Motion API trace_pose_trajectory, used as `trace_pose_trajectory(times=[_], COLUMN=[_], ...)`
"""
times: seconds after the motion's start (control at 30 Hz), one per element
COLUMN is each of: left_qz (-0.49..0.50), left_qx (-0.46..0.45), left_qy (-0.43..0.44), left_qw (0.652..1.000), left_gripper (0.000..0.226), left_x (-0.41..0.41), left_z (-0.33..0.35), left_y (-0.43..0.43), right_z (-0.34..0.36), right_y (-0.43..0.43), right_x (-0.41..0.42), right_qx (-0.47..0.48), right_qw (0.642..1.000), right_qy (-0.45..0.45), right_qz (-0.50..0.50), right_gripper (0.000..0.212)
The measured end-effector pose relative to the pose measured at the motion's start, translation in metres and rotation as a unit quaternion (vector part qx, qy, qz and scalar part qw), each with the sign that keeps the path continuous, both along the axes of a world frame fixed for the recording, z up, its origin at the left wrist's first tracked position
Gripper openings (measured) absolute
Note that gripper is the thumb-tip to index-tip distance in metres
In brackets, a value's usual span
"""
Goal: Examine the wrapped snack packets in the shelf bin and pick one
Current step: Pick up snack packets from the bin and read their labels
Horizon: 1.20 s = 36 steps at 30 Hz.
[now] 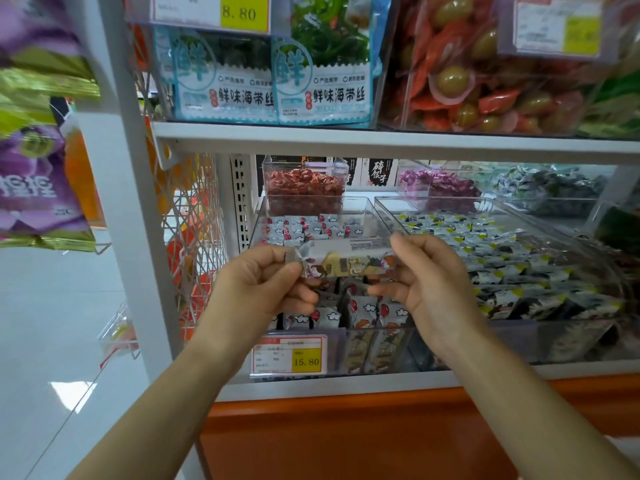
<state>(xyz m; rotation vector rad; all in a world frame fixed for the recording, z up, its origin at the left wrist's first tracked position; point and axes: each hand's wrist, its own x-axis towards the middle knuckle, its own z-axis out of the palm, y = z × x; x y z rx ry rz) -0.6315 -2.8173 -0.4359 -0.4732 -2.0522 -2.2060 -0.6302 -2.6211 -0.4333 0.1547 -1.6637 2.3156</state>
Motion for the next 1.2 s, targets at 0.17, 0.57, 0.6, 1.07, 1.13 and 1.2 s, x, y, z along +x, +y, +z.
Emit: trace_pose_trajectory(times=[0.17, 0.57, 0.6, 1.07, 1.13, 1.2], left_qz=[-0.005, 0.004, 0.008, 0.049, 0.040, 0.025], left_qx=[0.040, 0.017, 0.017, 0.089, 0.076, 0.068], left_qy=[-0.037, -0.029, -0.031, -0.062, -0.061, -0.064], left_qw=[0.999, 0.999, 0.999, 0.993, 0.994, 0.995], left_gripper=[0.026, 0.018, 0.017, 0.026, 0.021, 0.014], left_x=[-0.0016, -0.0013, -0.0012, -0.0045, -0.0042, -0.0040], left_z=[0.0019, 0.0046, 0.0047, 0.0036, 0.0034, 0.0034], left_y=[-0.0012, -0.0045, -0.0039, -0.0038, -0.0030, -0.0025], right_z=[-0.0049, -0.0044, -0.0048, -0.0081, -0.0082, -0.0071], right_y=[0.0017, -0.0005, -0.0004, -0.0044, -0.0041, -0.0044], right_x=[-0.0017, -0.0007, -0.0009, -0.0003, -0.0006, 0.0001], right_qx=[0.063, 0.014, 0.013, 0.079, 0.091, 0.122], right_qw=[0.998, 1.000, 1.000, 0.996, 0.995, 0.991], right_qy=[0.017, 0.012, 0.014, 0.046, 0.045, 0.052], right_qz=[-0.015, -0.003, -0.003, 0.018, 0.012, 0.002], right_gripper=[0.008, 0.013, 0.012, 0.024, 0.023, 0.023])
